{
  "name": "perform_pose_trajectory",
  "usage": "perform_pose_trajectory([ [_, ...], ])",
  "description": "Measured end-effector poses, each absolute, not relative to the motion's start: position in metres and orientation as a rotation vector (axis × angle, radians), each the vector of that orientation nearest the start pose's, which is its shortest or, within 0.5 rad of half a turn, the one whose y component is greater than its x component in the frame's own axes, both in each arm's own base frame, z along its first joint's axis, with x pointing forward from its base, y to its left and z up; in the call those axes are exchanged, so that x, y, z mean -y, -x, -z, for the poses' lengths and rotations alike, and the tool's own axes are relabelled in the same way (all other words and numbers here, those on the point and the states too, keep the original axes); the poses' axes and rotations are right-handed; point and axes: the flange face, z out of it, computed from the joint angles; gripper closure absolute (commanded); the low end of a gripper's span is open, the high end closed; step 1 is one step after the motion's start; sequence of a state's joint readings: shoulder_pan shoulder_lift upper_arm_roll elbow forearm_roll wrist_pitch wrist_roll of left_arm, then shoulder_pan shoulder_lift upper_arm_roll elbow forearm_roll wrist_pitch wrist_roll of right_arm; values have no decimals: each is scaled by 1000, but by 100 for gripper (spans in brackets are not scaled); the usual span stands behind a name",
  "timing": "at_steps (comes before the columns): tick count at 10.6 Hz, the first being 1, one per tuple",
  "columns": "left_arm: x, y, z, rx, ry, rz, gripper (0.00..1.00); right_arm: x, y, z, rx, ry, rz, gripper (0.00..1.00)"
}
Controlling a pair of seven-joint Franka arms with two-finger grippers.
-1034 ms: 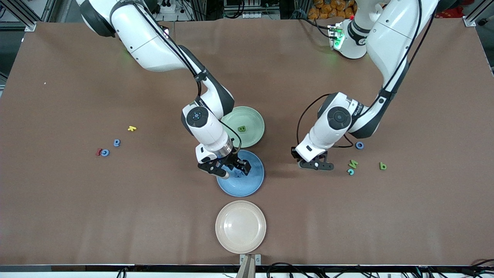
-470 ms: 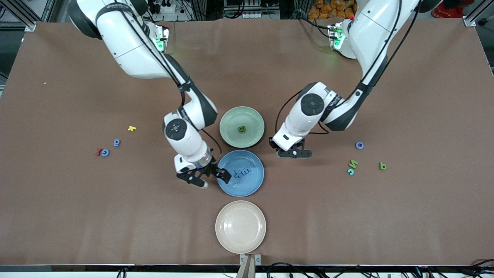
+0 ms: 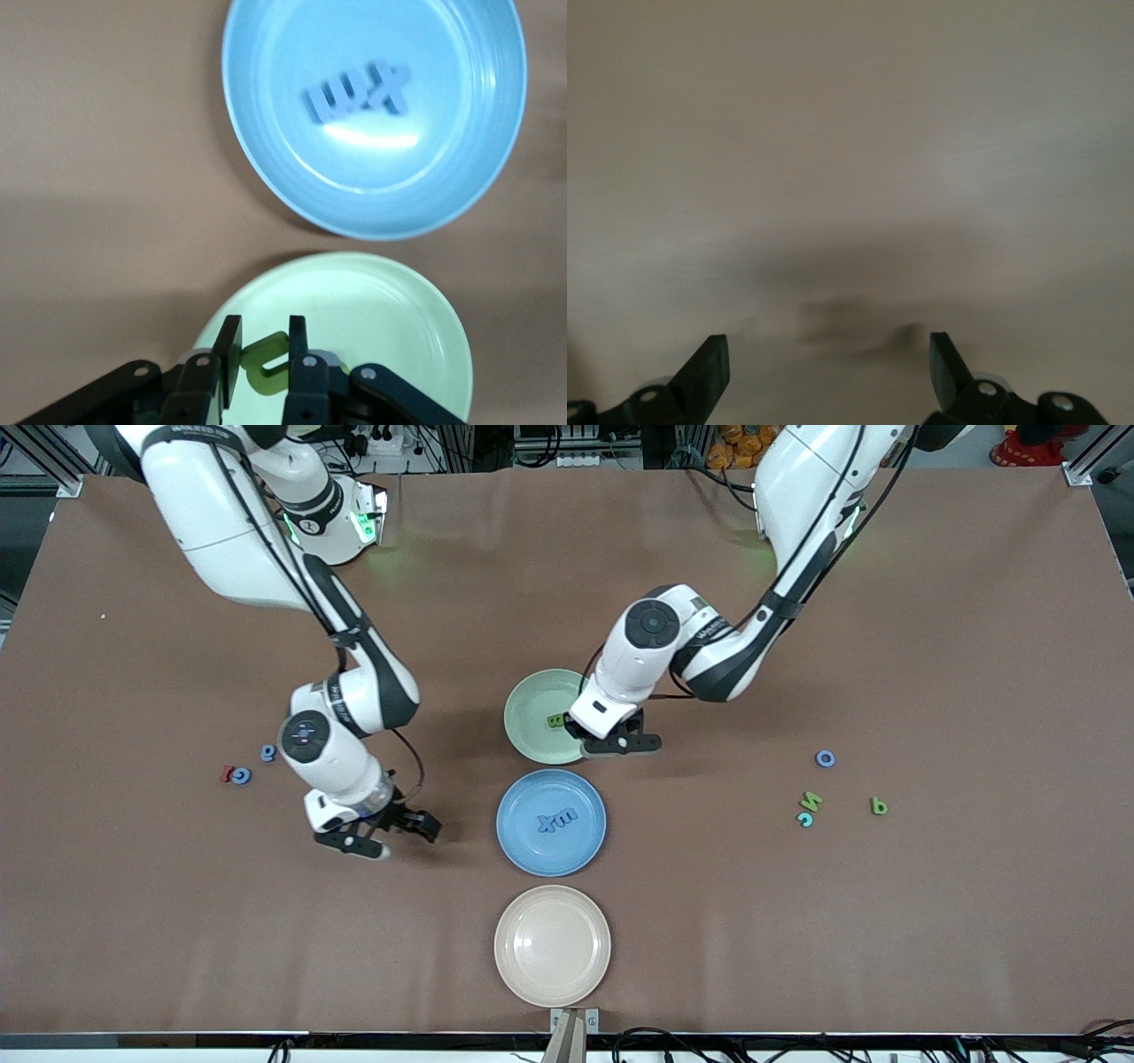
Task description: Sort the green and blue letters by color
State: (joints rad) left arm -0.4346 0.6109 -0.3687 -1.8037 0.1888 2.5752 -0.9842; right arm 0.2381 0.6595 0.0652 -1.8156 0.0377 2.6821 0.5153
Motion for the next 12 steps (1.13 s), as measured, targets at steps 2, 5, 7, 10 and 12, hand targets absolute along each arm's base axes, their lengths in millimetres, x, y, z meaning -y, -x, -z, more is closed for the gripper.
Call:
perform_pose_trajectory([
  [2,485,-466,-237,222,3343,83,78,-131,-631,-203,-292,3028,238,0],
  [5,496,-452,-227,319,3329,45,46,-39,-607,-214,-158,3107,147,0],
  [7,499,-448,-223,359,3320,28,0,7,-580,-213,-101,3173,91,0],
  [10,499,-447,-219,421,3302,9,0,42,-539,-215,-63,3232,23,0],
  [12,493,-455,-222,439,3276,9,0,57,-522,-212,-87,3236,11,0],
])
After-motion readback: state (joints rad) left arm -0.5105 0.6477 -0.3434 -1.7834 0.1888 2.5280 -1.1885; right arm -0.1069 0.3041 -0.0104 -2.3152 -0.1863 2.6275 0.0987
